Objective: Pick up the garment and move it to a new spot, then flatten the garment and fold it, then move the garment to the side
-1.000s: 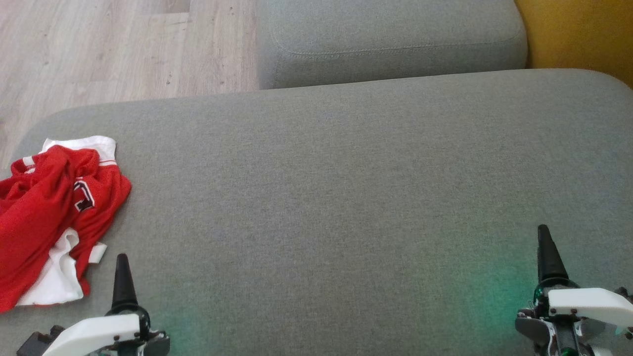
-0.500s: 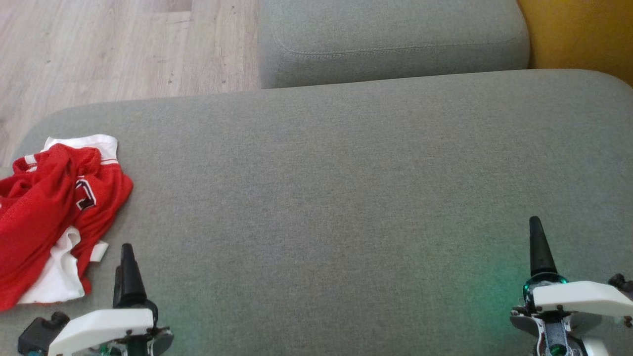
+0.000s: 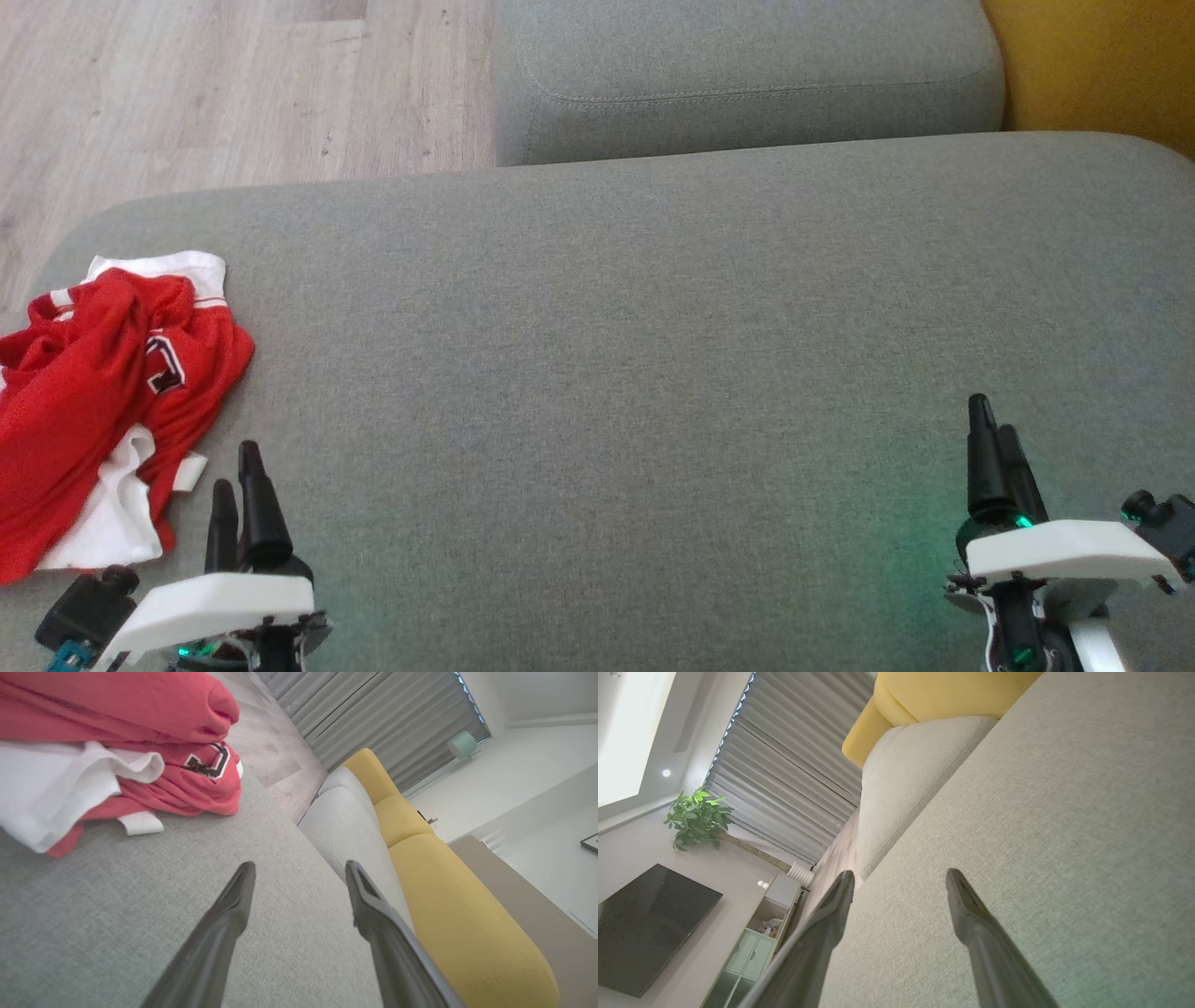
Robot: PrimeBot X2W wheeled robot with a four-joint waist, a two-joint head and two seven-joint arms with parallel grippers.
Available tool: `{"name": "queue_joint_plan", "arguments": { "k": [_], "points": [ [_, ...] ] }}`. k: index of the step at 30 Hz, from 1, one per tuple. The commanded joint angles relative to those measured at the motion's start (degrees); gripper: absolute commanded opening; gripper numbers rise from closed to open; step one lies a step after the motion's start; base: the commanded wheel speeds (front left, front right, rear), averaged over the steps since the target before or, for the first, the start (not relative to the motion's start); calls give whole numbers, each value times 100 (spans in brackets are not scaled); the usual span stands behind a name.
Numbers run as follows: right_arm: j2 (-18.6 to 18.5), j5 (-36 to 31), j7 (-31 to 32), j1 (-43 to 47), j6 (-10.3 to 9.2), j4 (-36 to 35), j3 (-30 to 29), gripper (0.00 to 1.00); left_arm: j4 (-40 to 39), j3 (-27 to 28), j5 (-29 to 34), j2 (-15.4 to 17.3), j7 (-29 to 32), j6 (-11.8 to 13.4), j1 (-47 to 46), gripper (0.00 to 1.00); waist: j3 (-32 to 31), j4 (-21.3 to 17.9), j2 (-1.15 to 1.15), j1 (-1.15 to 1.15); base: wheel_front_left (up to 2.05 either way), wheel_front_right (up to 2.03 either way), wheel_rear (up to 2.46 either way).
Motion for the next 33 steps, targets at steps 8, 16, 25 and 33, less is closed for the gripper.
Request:
{"name": "queue_joint_plan", "arguments": {
  "k": [8,16,25,33],
  "points": [
    [-47,-774,-230,-270,25,-170,249,100,-270,-66,706,56,-227,-111,-227,100,-27,16,0,0,0,0,0],
    [-49,-1238,-348,-279,27,-116,383,100,-282,-110,1194,59,-346,-98,-208,100,-54,20,0,0,0,0,0],
    [-53,-1880,-500,-280,30,-40,527,100,-226,-199,1876,63,-499,-120,-163,100,-109,12,0,0,0,0,0],
    [-56,-2484,-635,-233,33,49,641,100,-179,-298,2443,66,-635,-138,-103,100,-193,38,0,0,0,0,0]
  ]
}}
